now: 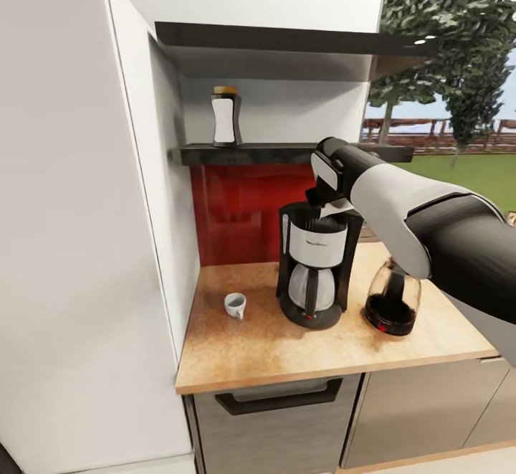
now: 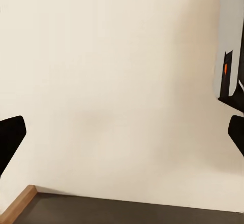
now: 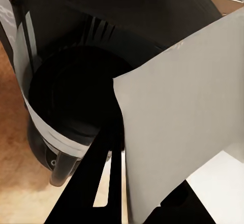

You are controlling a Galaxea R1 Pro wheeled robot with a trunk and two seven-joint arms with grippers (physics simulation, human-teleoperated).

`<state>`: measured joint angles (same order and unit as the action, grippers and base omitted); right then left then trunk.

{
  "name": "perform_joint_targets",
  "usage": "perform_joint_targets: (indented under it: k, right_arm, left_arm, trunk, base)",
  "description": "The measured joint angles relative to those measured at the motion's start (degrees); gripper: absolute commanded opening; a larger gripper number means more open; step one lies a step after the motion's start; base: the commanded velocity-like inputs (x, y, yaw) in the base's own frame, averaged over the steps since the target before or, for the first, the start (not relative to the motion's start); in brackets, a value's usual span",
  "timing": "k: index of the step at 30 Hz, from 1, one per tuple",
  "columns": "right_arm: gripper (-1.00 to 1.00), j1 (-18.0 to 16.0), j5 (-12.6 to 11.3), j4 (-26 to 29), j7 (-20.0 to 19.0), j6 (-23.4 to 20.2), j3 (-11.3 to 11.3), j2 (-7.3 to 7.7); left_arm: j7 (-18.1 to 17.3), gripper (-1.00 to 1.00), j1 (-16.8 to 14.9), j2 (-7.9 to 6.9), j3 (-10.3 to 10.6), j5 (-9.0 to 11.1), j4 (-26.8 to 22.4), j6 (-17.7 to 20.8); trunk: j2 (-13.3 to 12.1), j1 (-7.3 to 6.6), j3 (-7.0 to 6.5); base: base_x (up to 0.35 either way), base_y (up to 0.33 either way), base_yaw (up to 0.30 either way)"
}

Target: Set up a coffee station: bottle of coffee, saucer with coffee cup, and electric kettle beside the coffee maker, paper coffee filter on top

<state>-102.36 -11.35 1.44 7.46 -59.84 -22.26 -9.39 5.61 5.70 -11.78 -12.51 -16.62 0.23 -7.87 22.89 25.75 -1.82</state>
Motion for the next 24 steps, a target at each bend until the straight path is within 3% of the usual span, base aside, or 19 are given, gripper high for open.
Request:
perform_joint_targets:
  k: [16, 24]
  right_arm:
    - [-1.00, 0.2, 0.3, 0.0, 0.0, 0.0, 0.0, -0.01]
    - [-1.00, 0.3, 0.3, 0.0, 0.0, 0.0, 0.0, 0.00]
  left_arm:
    - [0.0, 1.00, 0.0, 0.01, 0.0, 0.0, 0.0, 0.0]
    - [0.0, 1.00, 0.0, 0.09, 0.0, 0.0, 0.0, 0.0]
  trunk:
    - [0.0, 0.01, 0.00]
    - [0.0, 0.00, 0.00]
  base:
    - [0.006, 0.000, 0.000]
    - [0.133, 0.000, 0.000]
